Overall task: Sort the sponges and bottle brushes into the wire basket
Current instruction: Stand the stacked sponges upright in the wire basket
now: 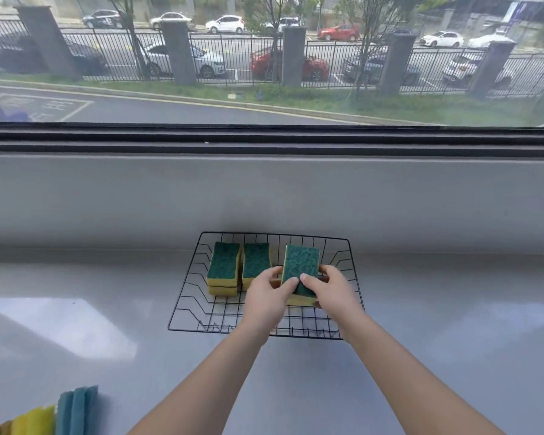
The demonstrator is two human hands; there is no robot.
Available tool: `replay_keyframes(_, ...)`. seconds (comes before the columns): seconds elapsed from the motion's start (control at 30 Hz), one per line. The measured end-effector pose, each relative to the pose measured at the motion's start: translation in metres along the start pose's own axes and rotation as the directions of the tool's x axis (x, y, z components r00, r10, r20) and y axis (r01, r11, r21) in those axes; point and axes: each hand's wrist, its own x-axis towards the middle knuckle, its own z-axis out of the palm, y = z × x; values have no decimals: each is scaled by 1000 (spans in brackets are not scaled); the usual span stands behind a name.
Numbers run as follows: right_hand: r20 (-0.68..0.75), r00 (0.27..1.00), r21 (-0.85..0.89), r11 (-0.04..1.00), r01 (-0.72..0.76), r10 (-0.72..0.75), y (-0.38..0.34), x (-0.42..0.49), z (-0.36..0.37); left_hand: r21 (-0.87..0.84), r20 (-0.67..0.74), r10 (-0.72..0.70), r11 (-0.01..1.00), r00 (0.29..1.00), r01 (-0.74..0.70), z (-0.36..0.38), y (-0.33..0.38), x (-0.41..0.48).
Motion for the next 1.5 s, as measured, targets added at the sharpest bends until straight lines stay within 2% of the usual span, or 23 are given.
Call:
replay_keyframes(0.2, -30, 995, 7, 995, -97, 97, 24, 50, 16, 55, -79, -82, 995, 993, 87, 31, -23, 33)
replay_keyframes(0.33, -72, 992, 103, 990, -98, 105, 40, 64, 27, 39, -77, -98, 994, 992, 102, 50, -38, 35)
replay_keyframes(0.43, -95, 987, 181, 977, -110, 129, 47, 67, 39, 163, -201, -64, 982, 978, 97, 52, -45, 41)
replay_keyframes(0.57, -159, 981, 214, 974, -75, 110, 51, 67, 50, 239, -353, 4, 967, 936, 86, 48, -47, 43)
replay_keyframes(0.83, -208, 971, 237, 969, -64, 115, 53, 65, 55, 31, -405, -66, 996, 912, 86, 42, -44, 42)
replay_keyframes(1.0, -171, 981, 181, 982, -60, 91, 52, 65, 57, 46, -336, -75, 994, 939, 96, 32, -44, 35)
replay_keyframes(1.13, -164, 984, 105, 993, -51, 68, 52, 62, 54, 178, -273, -27, 981, 961, 79, 17, -44, 31)
replay_keyframes(1.3, -184, 983, -68, 998, -7, -6, 38, 54, 42, 490, -60, 83, 871, 995, -43, -1, -41, 22)
replay_keyframes(1.4, -160, 980, -257, 963, 78, -122, 30, 43, 34, 610, -40, 144, 788, 989, -91, -16, -42, 16)
replay_keyframes(1.5, -109, 970, -410, 899, 155, -217, 24, 26, 28, 627, -58, 151, 775, 987, -82, -32, -44, 4)
